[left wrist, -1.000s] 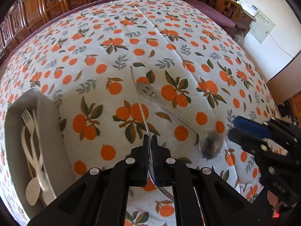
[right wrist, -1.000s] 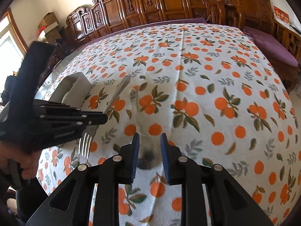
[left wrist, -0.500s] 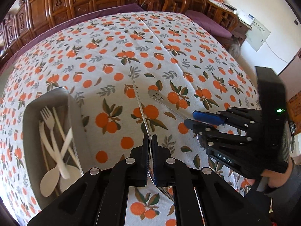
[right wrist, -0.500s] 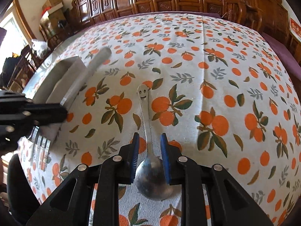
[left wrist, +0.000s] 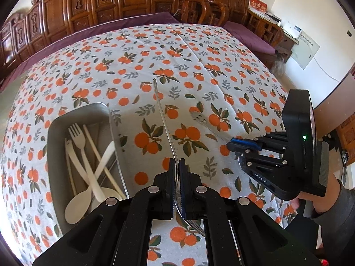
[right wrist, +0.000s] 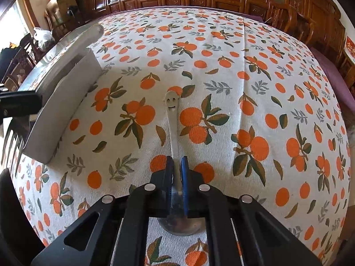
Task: Organize utensils
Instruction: 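Grasp the metal fork with the left tool while the right tool holds the spoon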
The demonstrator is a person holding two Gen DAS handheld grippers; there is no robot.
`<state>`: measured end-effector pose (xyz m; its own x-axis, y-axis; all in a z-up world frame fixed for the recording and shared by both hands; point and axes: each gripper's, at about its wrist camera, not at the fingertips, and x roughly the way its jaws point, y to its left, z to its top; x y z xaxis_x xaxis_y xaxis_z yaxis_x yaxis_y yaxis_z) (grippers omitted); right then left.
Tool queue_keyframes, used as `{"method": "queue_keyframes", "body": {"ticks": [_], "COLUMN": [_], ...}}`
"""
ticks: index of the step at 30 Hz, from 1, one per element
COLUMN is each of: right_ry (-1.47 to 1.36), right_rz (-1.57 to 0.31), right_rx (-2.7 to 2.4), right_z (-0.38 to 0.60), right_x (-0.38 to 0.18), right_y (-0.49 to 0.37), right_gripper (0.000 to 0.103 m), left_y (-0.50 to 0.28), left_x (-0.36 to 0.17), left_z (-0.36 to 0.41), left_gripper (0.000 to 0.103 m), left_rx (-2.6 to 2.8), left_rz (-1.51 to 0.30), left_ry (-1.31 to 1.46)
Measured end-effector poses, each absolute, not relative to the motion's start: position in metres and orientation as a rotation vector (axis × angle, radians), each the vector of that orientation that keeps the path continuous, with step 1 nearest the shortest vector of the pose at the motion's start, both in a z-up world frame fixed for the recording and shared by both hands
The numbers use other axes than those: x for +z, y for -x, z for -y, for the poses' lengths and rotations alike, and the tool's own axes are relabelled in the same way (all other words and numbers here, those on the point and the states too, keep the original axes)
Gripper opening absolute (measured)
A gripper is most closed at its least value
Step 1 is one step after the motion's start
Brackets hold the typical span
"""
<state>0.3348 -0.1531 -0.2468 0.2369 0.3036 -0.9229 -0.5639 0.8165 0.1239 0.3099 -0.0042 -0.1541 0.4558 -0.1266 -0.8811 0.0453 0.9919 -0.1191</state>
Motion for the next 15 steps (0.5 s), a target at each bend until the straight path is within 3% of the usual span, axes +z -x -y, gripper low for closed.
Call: {"method": "queue_keyframes", "body": {"ticks": [15], "right_ry": [0.195], "right_rz": [-1.15], "right_rx": [0.632], "right_z": [0.151], "right_x": [-0.217], "right_y": [-0.317], "right_gripper": [0.007], "left_y": [-0.297], "left_x": [-0.147], "left_z": [-0.042], "left_gripper": [0.003], "left_rx": [-0.042], "left_rz": [-1.069], "left_ry": [0.124]}}
